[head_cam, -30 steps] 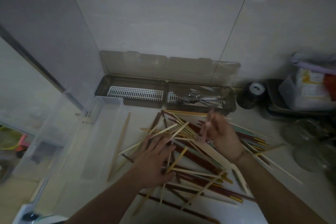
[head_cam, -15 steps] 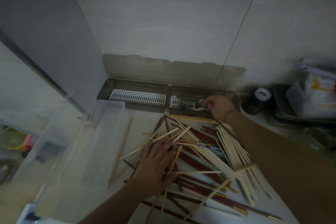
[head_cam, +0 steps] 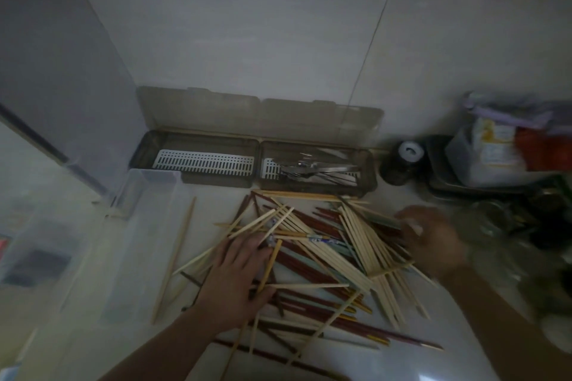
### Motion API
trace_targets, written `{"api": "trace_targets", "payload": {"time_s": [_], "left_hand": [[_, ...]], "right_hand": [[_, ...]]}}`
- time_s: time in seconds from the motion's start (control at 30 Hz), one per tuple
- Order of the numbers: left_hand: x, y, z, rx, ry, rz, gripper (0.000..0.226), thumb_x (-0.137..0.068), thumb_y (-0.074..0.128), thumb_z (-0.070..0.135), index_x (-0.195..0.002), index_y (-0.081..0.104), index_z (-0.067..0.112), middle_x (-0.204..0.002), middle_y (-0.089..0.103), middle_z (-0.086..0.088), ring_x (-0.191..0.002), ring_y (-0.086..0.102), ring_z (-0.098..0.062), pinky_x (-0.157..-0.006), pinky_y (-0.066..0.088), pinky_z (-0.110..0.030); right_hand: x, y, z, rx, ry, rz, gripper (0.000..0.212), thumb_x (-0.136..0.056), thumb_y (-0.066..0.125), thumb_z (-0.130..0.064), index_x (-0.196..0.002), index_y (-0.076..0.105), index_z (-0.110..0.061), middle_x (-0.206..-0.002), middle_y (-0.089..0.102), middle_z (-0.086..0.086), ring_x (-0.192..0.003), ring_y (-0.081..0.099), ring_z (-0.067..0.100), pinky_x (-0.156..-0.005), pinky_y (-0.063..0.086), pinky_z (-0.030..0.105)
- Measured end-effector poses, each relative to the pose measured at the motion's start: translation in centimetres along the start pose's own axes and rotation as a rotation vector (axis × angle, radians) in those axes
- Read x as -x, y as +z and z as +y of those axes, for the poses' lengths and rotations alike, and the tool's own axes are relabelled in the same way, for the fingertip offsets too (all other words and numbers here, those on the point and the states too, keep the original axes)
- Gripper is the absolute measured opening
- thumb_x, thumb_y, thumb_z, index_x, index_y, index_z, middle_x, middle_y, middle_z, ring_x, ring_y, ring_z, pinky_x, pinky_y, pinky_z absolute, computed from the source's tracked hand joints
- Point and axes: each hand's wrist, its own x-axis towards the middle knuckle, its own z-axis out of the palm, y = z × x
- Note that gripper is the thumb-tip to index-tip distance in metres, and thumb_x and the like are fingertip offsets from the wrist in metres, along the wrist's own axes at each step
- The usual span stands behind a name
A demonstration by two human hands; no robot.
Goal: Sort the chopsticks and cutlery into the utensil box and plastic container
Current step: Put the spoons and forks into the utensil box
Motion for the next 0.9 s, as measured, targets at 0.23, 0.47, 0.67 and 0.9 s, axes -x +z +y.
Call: {"api": "trace_targets", "payload": {"time_s": [0.23, 0.47, 0.67, 0.9], "left_hand": [[0.0, 0.0, 0.1, -0.013, -0.011, -0.004, 0.064, -0.086, 0.049, 0.063, -0.139, 0.046, 0.028, -0.153, 0.033, 0.004, -0.143, 0.026, -0.023, -0.115, 0.019, -0.046], [0.2, 0.0, 0.0, -0.011, -0.039, -0.046, 0.068, -0.086, 0.042, 0.068, -0.140, 0.046, 0.028, -0.153, 0.033, 0.002, -0.145, 0.021, -0.026, -0.115, 0.018, -0.050], [0.5, 0.0, 0.0, -0.021, -0.009, -0.020, 0.067, -0.087, 0.041, 0.068, -0.139, 0.048, 0.026, -0.151, 0.036, 0.002, -0.144, 0.025, -0.024, -0.115, 0.019, -0.048], [1.1, -0.2, 0.1, -0.037, 0.016, 0.018, 0.062, -0.088, 0.044, 0.061, -0.140, 0.048, 0.026, -0.146, 0.043, 0.002, -0.139, 0.034, -0.025, -0.113, 0.025, -0.049]], "right_hand": [[10.5, 3.9, 1.6, 0.165, -0.071, -0.222, 0.056, -0.092, 0.035, -0.056, -0.133, 0.053, -0.022, -0.145, 0.045, 0.000, -0.136, 0.036, 0.028, -0.107, 0.032, 0.047], [13.5, 5.2, 0.3, 0.254, 0.009, -0.174, 0.057, -0.087, 0.040, -0.059, -0.131, 0.051, -0.024, -0.138, 0.048, 0.005, -0.136, 0.034, 0.035, -0.109, 0.025, 0.053], [15.1, 4.7, 1.3, 0.191, -0.085, -0.124, 0.046, -0.079, 0.052, -0.045, -0.120, 0.053, -0.023, -0.125, 0.057, 0.009, -0.121, 0.048, 0.038, -0.103, 0.033, 0.049], [15.4, 4.1, 2.2, 0.125, -0.165, -0.117, 0.040, -0.083, 0.053, -0.042, -0.117, 0.060, -0.021, -0.123, 0.059, 0.007, -0.115, 0.051, 0.031, -0.100, 0.037, 0.044]]}}
